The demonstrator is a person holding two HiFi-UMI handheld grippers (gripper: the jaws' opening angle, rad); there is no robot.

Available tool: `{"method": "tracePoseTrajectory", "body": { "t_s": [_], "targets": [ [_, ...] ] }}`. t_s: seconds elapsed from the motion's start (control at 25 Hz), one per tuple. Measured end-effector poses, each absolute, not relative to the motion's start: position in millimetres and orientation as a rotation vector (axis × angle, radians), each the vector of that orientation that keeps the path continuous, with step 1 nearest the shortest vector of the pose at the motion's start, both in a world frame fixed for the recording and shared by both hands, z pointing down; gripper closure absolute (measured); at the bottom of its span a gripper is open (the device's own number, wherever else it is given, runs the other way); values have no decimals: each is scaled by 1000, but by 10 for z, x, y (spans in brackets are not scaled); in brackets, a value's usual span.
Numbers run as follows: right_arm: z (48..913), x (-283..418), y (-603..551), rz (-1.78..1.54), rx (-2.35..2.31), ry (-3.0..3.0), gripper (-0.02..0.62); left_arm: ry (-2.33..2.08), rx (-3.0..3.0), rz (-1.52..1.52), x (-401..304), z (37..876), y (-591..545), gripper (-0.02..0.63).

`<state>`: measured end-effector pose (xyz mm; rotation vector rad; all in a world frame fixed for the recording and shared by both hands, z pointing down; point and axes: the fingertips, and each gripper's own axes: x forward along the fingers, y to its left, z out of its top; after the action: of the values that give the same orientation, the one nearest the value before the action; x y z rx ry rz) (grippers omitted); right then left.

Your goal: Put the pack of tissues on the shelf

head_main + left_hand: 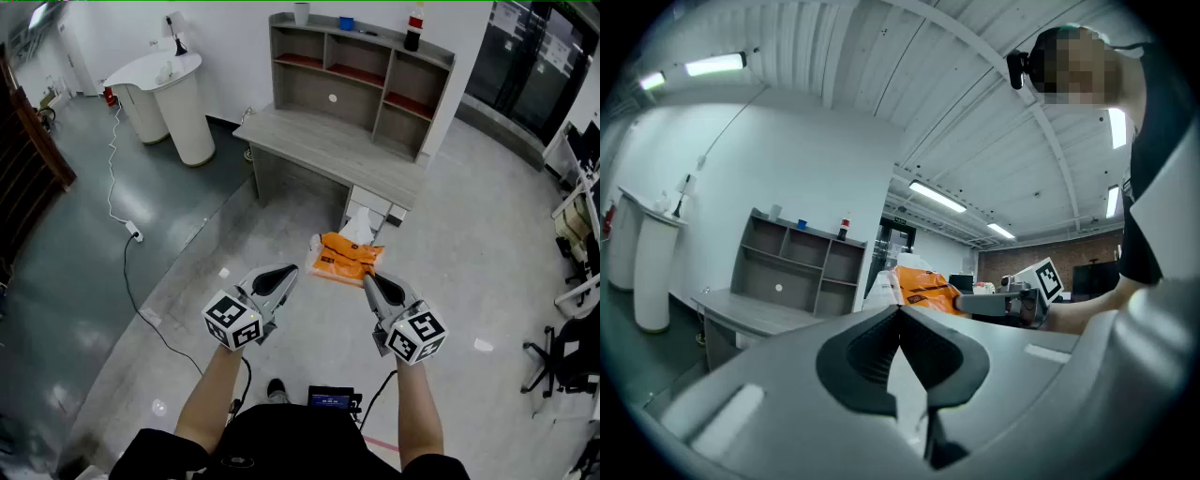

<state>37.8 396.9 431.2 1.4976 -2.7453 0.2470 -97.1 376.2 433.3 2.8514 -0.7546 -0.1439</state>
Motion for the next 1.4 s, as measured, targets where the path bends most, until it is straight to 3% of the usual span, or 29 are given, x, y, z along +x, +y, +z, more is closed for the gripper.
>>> {"method": "tracePoseTrajectory", "body": {
  "t_s": [1.4],
  "targets": [
    [4205,829,4310,277,1515,-2733,591,-691,2923,-17,-421,4352,4043,606]
  ]
}}
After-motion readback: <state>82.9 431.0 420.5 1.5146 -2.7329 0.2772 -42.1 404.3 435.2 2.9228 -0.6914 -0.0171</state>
